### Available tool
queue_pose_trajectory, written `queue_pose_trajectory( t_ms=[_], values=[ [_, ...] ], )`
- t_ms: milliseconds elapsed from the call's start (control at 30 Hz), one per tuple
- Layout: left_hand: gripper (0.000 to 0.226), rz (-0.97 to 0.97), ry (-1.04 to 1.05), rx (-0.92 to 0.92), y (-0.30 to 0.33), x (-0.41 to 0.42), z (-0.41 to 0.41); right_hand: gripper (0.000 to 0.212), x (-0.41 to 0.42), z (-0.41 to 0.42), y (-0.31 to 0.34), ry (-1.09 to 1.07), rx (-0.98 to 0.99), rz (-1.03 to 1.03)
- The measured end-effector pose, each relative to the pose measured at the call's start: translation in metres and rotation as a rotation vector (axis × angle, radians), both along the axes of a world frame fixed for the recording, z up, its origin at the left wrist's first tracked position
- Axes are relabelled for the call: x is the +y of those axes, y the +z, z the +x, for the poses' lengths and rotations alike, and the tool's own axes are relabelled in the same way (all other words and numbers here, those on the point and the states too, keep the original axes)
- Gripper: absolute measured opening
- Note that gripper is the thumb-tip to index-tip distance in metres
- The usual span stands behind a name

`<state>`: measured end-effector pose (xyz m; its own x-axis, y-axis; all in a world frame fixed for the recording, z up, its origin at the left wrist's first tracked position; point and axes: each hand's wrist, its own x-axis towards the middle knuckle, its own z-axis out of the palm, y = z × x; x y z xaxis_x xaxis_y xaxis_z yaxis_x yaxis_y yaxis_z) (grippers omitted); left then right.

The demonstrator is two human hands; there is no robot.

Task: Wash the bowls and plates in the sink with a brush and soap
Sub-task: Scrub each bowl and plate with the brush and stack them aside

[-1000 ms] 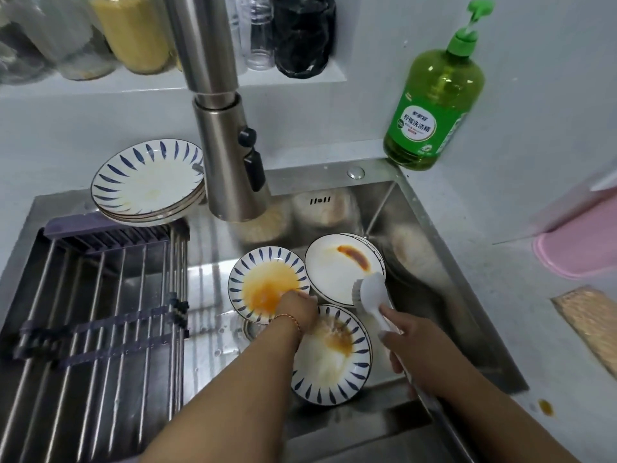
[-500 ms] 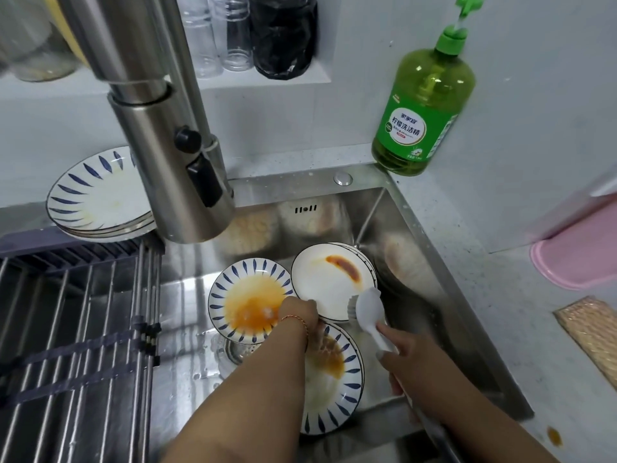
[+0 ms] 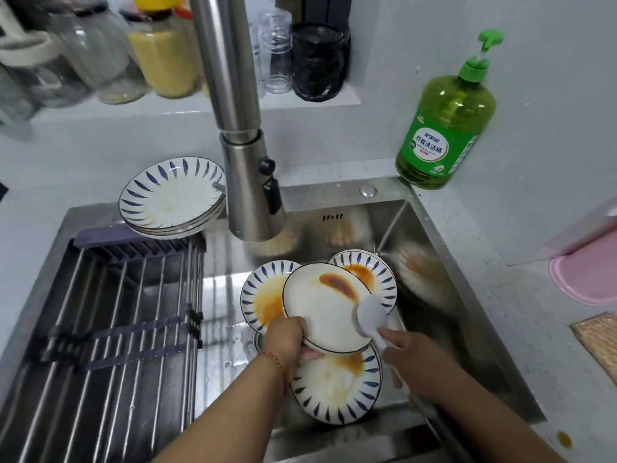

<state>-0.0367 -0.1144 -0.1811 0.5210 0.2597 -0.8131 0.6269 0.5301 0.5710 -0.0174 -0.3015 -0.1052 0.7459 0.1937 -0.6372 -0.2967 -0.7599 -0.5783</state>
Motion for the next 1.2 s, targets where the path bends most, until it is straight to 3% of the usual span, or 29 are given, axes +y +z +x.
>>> queue_pose_trajectory(
  t_ms=[233, 367, 567, 767, 900, 1000, 1200],
  values=[
    [0.031, -0.012, 0.013, -0.086, 0.028, 0.024, -0.068, 0.041, 0.028, -0.016, -0.005, 0.256, 0.024, -0.124],
    [0.040, 0.029, -0.026, -0.157, 0.040, 0.024, -0.094, 0.043, 0.058, -0.018, 0.006, 0.290, -0.011, -0.168],
    [0.048, 0.059, -0.020, -0.218, 0.054, 0.030, -0.108, 0.042, 0.112, -0.040, 0.022, 0.435, -0.049, -0.073],
    [0.056, 0.063, 0.123, -0.230, 0.061, 0.047, -0.118, 0.031, 0.097, -0.073, 0.051, 0.780, -0.048, -0.172],
    [0.051, 0.116, 0.160, -0.242, 0.064, 0.052, -0.125, 0.029, 0.081, -0.056, 0.062, 0.704, 0.007, -0.237],
    [0.052, 0.107, 0.098, -0.267, 0.064, 0.048, -0.126, 0.034, 0.092, -0.037, 0.055, 0.438, -0.018, -0.206],
    [0.046, 0.071, 0.052, -0.285, 0.065, 0.043, -0.122, 0.038, 0.130, -0.043, 0.048, 0.235, -0.059, 0.034]
  ],
)
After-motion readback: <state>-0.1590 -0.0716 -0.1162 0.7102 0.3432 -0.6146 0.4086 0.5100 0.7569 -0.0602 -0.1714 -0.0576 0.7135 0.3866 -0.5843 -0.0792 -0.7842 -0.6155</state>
